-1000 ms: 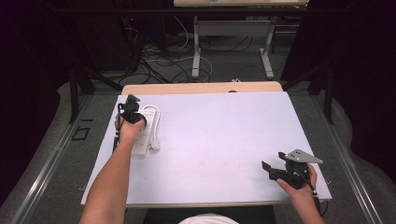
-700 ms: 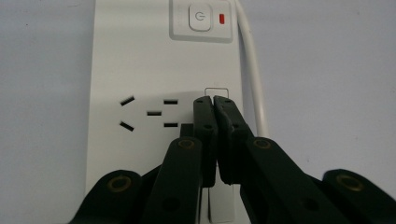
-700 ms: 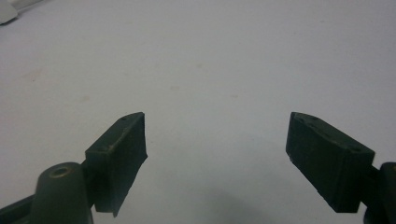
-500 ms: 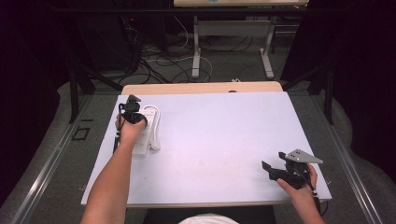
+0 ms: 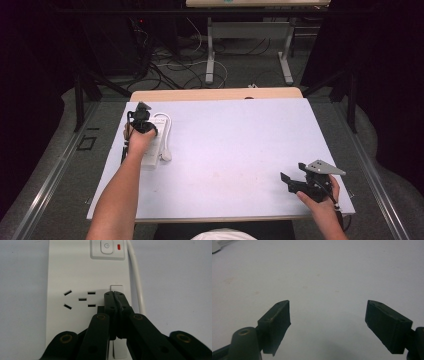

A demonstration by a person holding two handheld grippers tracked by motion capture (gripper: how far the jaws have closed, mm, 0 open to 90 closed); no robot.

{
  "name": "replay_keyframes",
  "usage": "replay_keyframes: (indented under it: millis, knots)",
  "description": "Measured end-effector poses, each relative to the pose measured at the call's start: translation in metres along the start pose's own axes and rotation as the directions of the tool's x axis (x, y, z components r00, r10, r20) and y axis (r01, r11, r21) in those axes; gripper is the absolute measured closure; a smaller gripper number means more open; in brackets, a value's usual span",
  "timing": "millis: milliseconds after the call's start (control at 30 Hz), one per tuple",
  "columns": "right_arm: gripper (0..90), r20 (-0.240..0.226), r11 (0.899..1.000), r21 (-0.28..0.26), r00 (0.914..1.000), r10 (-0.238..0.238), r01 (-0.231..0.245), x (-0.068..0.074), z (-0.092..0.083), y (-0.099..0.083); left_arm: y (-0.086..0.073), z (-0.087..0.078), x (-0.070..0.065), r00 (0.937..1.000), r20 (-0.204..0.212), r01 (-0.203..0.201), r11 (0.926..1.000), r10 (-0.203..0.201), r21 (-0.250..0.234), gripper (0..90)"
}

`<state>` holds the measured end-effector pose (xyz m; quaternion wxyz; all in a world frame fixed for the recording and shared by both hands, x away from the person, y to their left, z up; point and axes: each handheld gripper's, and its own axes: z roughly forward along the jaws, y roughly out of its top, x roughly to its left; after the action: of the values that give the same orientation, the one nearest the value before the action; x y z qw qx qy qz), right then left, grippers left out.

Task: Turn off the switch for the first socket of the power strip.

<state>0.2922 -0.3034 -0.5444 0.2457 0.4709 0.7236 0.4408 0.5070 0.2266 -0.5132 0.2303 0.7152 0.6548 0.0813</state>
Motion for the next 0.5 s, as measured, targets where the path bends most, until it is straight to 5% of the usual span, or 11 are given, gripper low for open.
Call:
replay_keyframes:
  millis: [500]
  knots:
    - [19.9, -0.005, 1.0, -0.007, 1.0, -0.003, 0.003, 0.0011, -0.0016, 0.0008, -0.002, -0.0031, -0.006, 0.9998, -0.011, -0.019, 0.9997, 0.019, -0.016, 88.5]
